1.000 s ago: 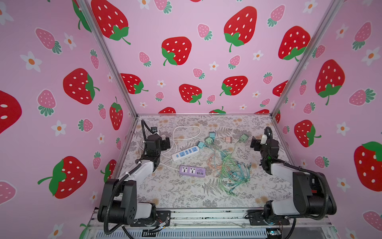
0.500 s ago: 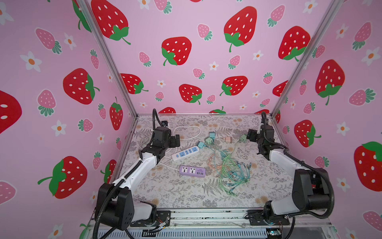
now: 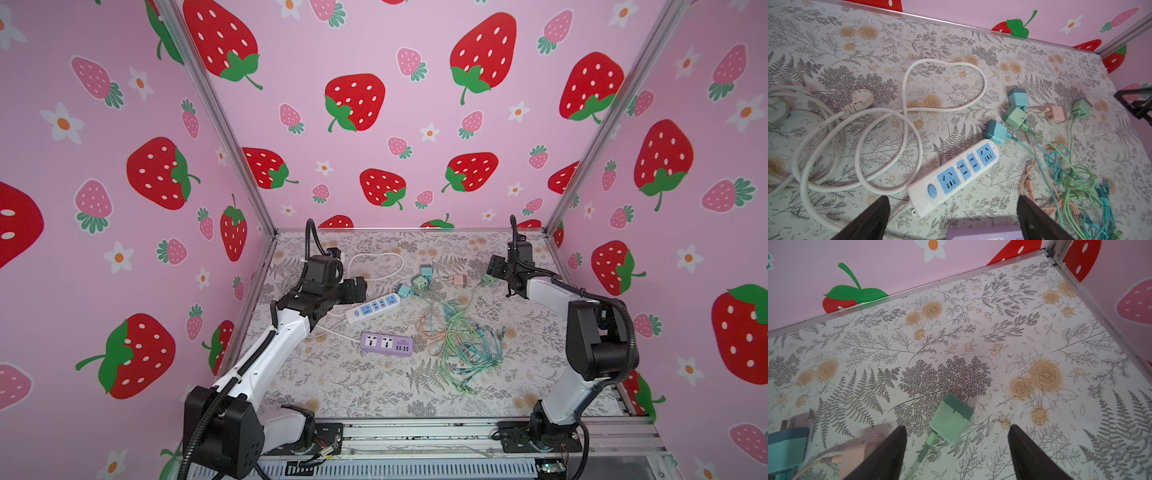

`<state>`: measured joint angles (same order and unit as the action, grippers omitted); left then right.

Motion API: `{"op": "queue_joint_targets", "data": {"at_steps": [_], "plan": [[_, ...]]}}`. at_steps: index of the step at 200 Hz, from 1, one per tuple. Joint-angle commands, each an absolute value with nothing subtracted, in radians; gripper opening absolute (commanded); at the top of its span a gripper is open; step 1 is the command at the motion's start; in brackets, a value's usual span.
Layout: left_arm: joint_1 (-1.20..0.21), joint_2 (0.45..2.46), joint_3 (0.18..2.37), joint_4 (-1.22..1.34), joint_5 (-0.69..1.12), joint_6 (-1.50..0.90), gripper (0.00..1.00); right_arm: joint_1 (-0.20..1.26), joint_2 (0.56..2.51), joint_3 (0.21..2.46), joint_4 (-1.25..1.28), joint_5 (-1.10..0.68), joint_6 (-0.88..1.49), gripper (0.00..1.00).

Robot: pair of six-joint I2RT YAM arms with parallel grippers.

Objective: Insert plugs into power strip
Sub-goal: Pick up the plug from the top-right of the table.

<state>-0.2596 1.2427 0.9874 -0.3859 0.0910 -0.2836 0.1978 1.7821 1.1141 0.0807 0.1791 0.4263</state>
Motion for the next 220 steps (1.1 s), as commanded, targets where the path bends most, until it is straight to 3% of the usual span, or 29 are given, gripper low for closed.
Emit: {"op": "queue_joint_targets", "data": {"at_steps": [1, 190, 220], "plan": [[-0.264, 1.214, 1.032, -0.466, 0.12, -0.283, 0.97, 0.206, 1.823, 1.151, 0.057, 0.166, 0.491, 0.78], [-0.264, 1.074, 1.041, -0.566, 0.131, -0.244, 0.97, 0.238, 2.03, 1.227, 0.038, 0.192, 0.621, 0.72], [-0.264, 1.072, 1.042, -0.565, 0.13, -0.244, 0.97, 0.238, 2.046, 1.229, 0.04, 0.196, 0.624, 0.67]]}}
